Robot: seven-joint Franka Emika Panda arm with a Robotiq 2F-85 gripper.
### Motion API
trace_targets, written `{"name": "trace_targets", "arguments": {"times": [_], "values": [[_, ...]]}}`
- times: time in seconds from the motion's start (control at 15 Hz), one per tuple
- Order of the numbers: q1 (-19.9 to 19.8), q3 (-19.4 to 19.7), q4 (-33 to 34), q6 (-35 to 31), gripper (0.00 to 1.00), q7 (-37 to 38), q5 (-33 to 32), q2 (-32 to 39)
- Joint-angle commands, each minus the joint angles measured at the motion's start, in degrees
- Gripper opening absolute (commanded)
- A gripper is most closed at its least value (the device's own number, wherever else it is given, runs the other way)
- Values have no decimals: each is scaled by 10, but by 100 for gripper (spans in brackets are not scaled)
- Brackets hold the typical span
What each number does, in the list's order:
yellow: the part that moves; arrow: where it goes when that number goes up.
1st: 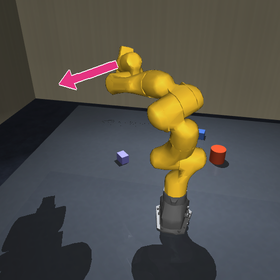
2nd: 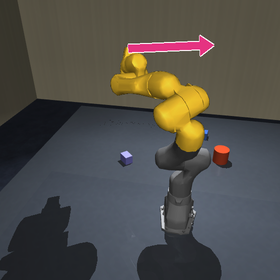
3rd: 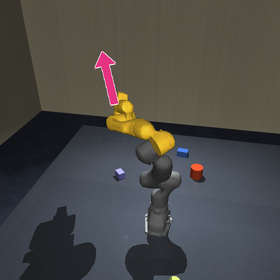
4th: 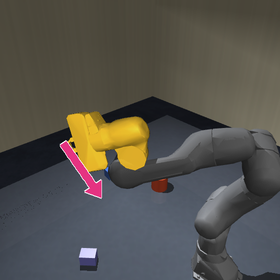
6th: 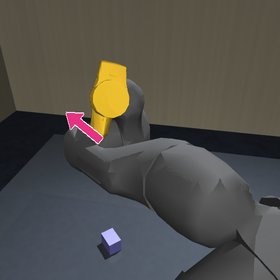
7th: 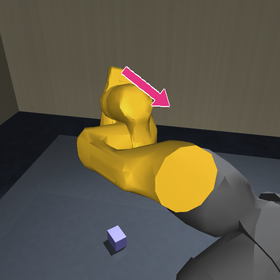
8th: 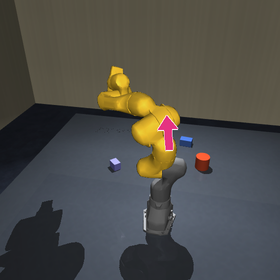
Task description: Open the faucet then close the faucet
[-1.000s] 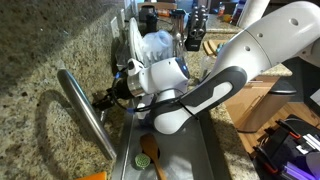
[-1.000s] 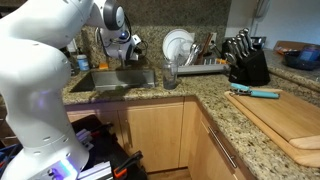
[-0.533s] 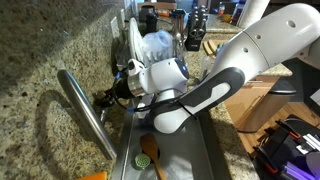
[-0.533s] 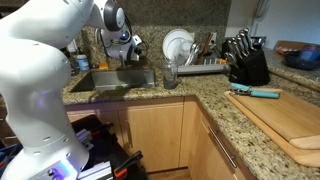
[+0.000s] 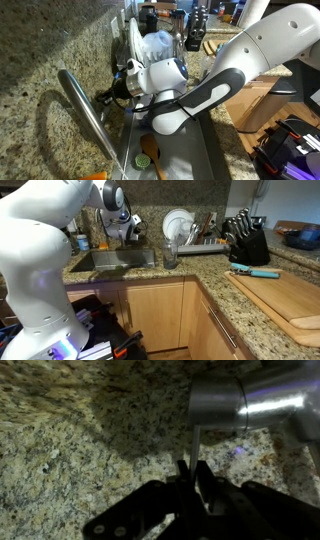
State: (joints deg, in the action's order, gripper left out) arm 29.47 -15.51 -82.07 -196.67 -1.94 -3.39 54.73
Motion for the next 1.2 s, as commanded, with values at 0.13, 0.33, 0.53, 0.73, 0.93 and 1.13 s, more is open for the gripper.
{"name": "trace_targets", "arguments": {"times": [0.13, 0.33, 0.53, 0.73, 0.93, 1.13], "values": [[94, 175, -14, 26, 4, 24, 124, -27], [131, 230, -28, 32, 4, 48, 158, -29], [157, 265, -31, 31, 40, 79, 182, -30], [179, 223, -5, 23, 27, 88, 168, -20], [172, 212, -32, 35, 73, 79, 161, -60], [143, 171, -78, 46, 96, 84, 148, -127]]}}
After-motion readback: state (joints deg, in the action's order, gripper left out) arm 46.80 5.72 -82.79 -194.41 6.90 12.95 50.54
